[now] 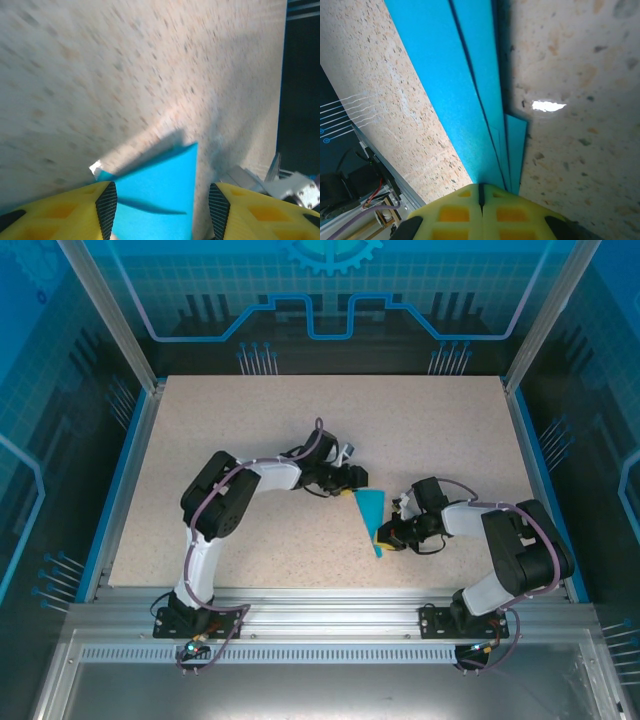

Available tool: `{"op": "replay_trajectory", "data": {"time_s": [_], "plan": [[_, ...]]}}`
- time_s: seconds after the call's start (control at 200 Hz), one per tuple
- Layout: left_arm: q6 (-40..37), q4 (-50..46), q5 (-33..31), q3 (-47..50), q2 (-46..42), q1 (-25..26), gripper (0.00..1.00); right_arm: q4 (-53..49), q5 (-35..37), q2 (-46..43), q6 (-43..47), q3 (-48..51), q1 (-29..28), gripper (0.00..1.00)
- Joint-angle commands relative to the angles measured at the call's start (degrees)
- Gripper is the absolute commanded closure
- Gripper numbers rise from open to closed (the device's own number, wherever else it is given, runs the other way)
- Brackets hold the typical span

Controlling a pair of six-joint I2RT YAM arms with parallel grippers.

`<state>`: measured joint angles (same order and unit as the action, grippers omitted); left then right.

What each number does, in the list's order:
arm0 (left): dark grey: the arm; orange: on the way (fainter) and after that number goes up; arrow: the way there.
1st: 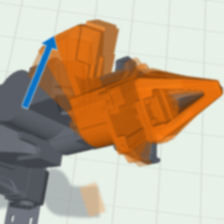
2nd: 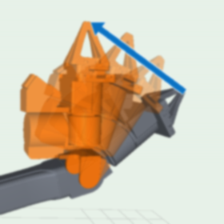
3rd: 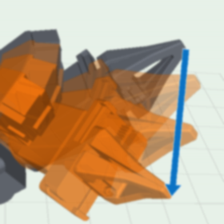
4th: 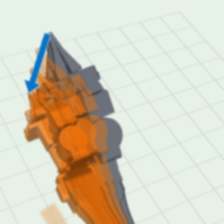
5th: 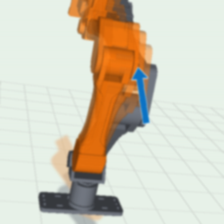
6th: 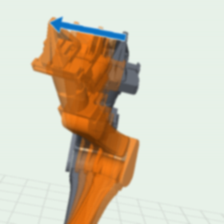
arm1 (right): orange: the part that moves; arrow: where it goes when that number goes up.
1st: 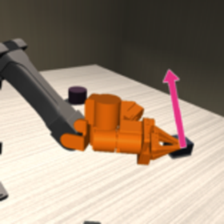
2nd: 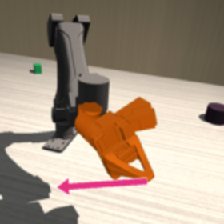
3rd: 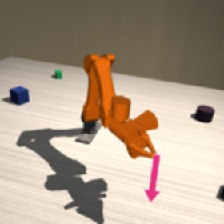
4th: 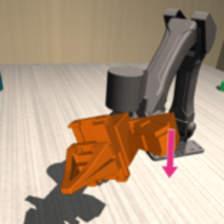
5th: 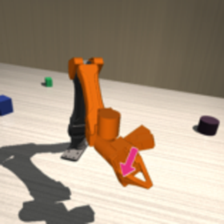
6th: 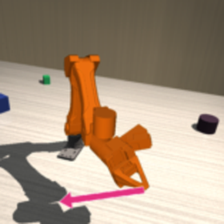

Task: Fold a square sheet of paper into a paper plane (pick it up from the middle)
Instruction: Fold the wing for the fifth time at the center of the table.

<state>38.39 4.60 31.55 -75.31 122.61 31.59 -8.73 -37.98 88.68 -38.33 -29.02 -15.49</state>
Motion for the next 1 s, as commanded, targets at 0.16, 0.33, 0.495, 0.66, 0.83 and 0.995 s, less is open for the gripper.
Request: {"op": "replay_trajectory", "data": {"time_s": [0.16,0.33,0.495,0.66,0.83,0.995], "plan": [[-2.1,-4.9,-0.8,-1.5,-4.5,-3.1,0.44,-1.9,7.7,3.2,1.7,-0.1,-2.7,1.00],[0.6,-3.7,-1.2,4.7,-14.6,-0.7,0.45,-1.6,6.7,3.1,2.6,-1.8,-2.6,1.00],[5.3,0.9,-2.0,10.9,-16.8,5.5,0.56,-0.4,6.9,3.6,2.5,-1.8,-2.7,1.00],[9.8,4.5,-4.4,13.6,-14.4,9.8,0.61,0.7,6.5,4.6,2.6,-1.7,-2.6,1.00],[13.7,8.4,-5.6,15.7,-12.1,11.4,0.63,1.0,6.6,5.2,2.6,-1.6,-2.7,1.00],[14.8,10.0,-4.8,16.3,-10.4,12.3,0.62,1.8,6.5,6.0,2.3,-1.5,-2.7,1.00]]}}
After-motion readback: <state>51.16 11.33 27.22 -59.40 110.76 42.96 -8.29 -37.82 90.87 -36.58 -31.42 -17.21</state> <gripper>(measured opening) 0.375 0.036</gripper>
